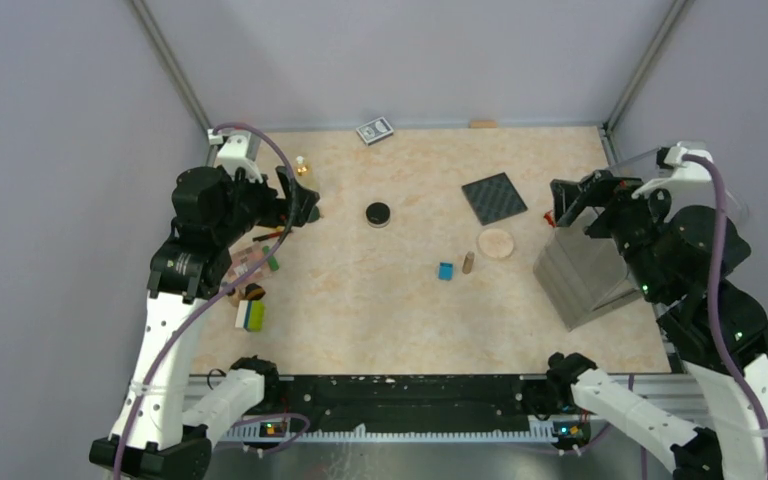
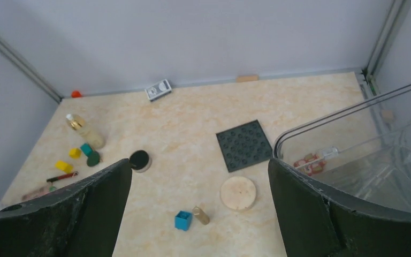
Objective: Organize the makeup
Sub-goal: Move the storage box to the center of the board.
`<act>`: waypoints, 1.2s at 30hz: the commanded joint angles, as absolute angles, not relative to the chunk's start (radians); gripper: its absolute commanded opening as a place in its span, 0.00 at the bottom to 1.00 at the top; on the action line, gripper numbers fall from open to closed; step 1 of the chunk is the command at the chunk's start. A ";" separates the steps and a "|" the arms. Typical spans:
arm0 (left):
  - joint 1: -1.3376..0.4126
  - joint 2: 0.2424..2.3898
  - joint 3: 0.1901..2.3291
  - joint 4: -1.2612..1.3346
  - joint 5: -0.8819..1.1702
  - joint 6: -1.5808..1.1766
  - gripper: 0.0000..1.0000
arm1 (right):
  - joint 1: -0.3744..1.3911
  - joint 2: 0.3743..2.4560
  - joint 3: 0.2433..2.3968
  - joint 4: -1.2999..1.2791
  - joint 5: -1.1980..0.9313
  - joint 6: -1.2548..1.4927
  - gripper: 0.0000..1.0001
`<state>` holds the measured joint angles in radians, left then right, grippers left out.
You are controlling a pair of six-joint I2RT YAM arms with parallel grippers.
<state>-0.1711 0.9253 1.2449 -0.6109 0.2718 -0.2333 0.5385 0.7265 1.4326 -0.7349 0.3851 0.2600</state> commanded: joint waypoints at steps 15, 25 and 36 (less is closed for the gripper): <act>-0.168 0.868 1.290 -0.619 0.230 -0.082 0.99 | 0.537 0.875 1.555 -0.844 0.550 0.208 0.97; -0.168 0.873 1.206 -0.579 0.192 -0.082 0.99 | 0.537 0.982 1.674 -1.075 0.764 0.295 0.97; -0.169 0.904 1.094 -0.473 0.229 -0.112 0.99 | 0.428 1.123 1.688 -1.114 0.716 0.239 0.94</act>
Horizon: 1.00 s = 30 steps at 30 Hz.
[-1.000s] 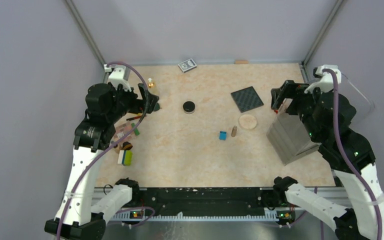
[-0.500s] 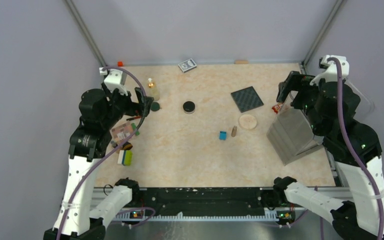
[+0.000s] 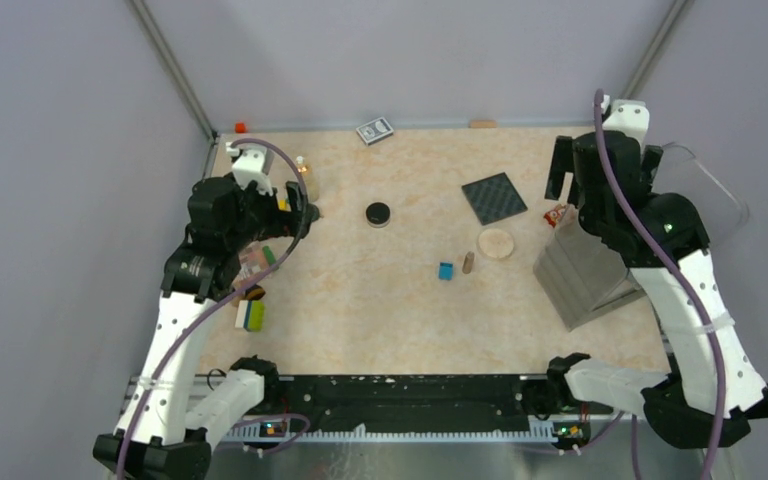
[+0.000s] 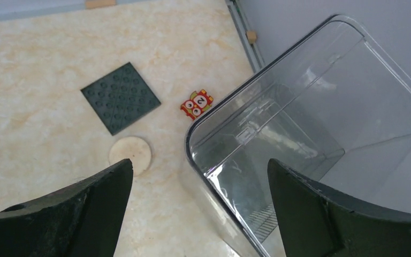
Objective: Organize the makeup
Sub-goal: Move the storage box to the center of the board.
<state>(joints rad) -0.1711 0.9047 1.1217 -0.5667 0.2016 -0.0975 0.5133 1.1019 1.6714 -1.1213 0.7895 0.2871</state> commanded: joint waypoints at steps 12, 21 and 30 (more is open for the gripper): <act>-0.173 0.891 1.048 -0.445 0.234 -0.106 0.99 | 0.345 1.161 1.534 -0.994 0.479 0.233 0.70; -0.173 0.899 1.020 -0.419 0.251 -0.112 0.99 | 0.346 1.155 1.485 -0.939 0.401 0.225 0.52; -0.173 0.902 1.012 -0.413 0.268 -0.115 0.99 | 0.346 1.199 1.472 -0.910 0.331 0.219 0.20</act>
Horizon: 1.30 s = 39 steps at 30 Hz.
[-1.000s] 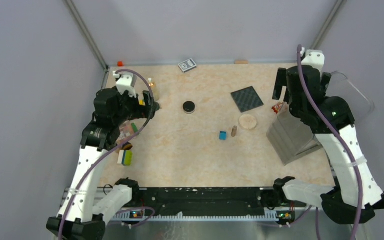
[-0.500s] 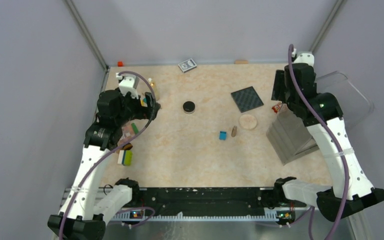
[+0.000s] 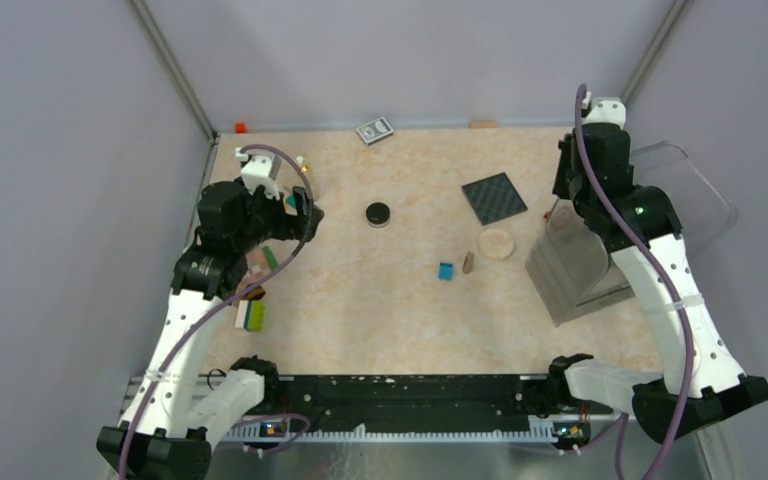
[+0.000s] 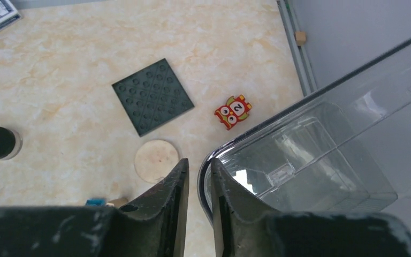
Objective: Organize the makeup
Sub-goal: Move the storage box to the center of the board.
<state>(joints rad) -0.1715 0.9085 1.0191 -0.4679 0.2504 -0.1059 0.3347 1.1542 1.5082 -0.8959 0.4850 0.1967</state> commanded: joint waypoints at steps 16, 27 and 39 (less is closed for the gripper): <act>-0.173 0.877 1.006 -0.423 0.273 -0.118 0.99 | 0.345 1.270 1.488 -0.763 0.321 0.206 0.00; -0.173 0.865 0.991 -0.439 0.280 -0.120 0.99 | 0.344 1.379 1.571 -0.690 0.521 0.205 0.00; -0.173 0.831 0.937 -0.448 0.259 -0.118 0.99 | 0.347 1.549 1.677 -0.585 0.470 0.282 0.00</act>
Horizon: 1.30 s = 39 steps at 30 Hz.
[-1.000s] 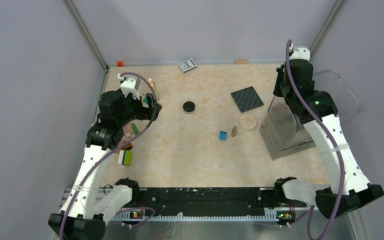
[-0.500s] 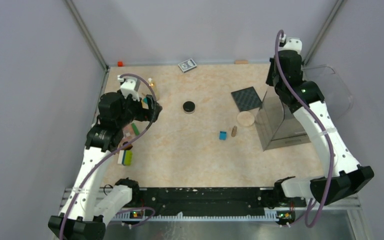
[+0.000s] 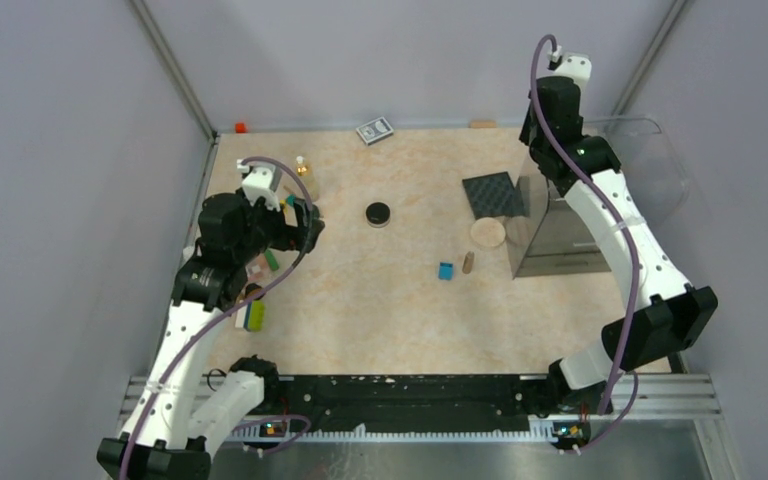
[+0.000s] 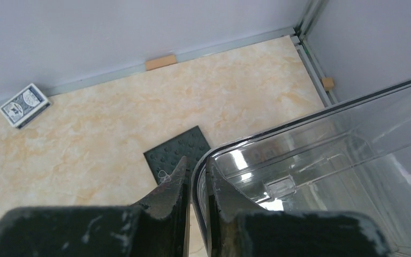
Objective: Organize the makeup
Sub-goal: Move the storage box to the center of the board.
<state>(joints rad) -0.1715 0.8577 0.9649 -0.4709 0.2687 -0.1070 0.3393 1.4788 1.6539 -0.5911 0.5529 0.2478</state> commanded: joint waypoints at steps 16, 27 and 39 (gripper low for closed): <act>-0.175 0.744 0.804 -0.393 0.148 -0.106 0.99 | 0.447 1.732 1.822 -0.446 0.479 0.492 0.00; -0.174 0.689 0.741 -0.361 0.099 -0.108 0.99 | 0.500 1.966 2.104 -0.437 0.456 0.601 0.00; -0.175 0.686 0.732 -0.348 0.092 -0.108 0.99 | 0.610 2.205 2.392 -0.431 0.489 0.686 0.00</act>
<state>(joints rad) -0.1719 0.6960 0.7418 -0.4026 0.1032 -0.1059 0.5537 2.1376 2.3402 -0.4236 0.5545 0.6338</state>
